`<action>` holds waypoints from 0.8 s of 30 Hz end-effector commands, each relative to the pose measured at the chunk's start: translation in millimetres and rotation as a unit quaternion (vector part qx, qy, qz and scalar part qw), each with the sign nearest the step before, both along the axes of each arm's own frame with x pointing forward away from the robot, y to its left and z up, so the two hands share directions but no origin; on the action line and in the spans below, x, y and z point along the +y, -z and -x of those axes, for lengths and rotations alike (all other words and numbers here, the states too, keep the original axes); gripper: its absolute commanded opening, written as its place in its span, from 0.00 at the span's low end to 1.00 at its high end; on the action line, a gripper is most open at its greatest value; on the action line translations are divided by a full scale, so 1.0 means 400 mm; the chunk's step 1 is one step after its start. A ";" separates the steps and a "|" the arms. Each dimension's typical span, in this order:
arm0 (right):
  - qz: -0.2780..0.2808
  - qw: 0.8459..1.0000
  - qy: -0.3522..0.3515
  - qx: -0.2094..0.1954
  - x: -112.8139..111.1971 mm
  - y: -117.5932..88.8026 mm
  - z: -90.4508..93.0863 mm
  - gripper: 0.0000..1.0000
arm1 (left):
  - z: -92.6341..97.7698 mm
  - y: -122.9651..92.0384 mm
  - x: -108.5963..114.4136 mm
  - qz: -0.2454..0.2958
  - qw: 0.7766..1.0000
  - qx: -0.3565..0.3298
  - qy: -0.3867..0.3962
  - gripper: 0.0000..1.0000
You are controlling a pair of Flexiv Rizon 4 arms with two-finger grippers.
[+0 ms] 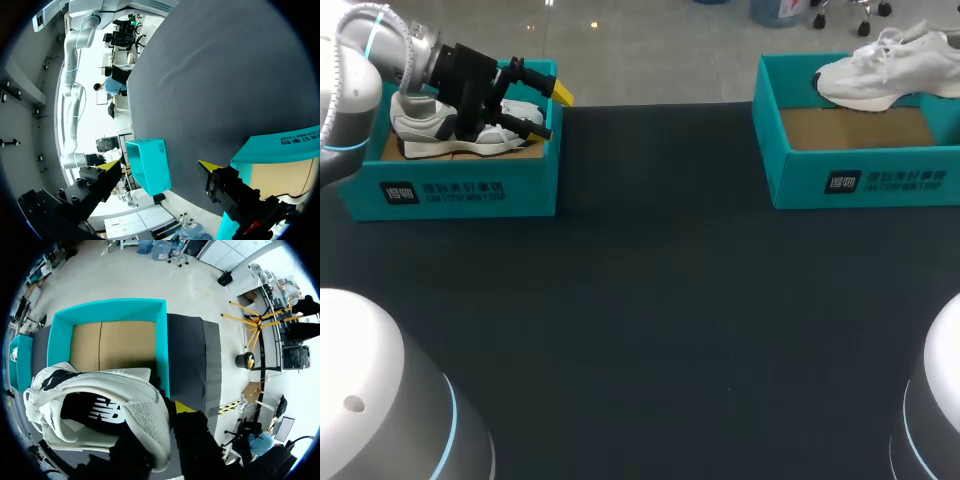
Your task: Take the shoe out of the shoebox, open the shoe tongue, remove and reinsert the insole, then place the shoe into the shoebox
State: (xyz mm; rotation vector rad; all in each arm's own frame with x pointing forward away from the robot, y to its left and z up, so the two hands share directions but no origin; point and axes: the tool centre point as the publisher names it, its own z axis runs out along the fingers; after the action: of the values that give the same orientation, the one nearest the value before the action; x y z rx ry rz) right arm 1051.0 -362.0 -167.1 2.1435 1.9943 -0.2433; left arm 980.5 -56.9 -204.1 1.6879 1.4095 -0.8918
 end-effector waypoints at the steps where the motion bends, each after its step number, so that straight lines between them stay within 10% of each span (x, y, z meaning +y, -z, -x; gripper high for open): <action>1: 0.001 0.999 0.031 -0.009 0.004 0.001 0.005 0.00 | 0.000 -0.001 0.001 -0.001 1.000 0.000 0.001 1.00; 14: 0.001 0.999 0.031 -0.009 0.004 0.001 0.005 0.00 | 0.000 -0.001 0.001 -0.001 1.000 0.000 0.001 1.00; 24: -0.017 0.998 0.038 -0.041 0.018 0.110 -0.012 0.00 | 0.000 -0.001 0.001 -0.001 1.000 0.000 0.001 1.00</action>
State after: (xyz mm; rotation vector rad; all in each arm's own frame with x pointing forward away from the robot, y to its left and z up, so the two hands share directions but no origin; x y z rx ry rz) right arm 1057.4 -354.7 -199.5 2.2288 1.9011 -0.1516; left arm 980.5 -56.9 -204.1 1.6880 1.4094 -0.8918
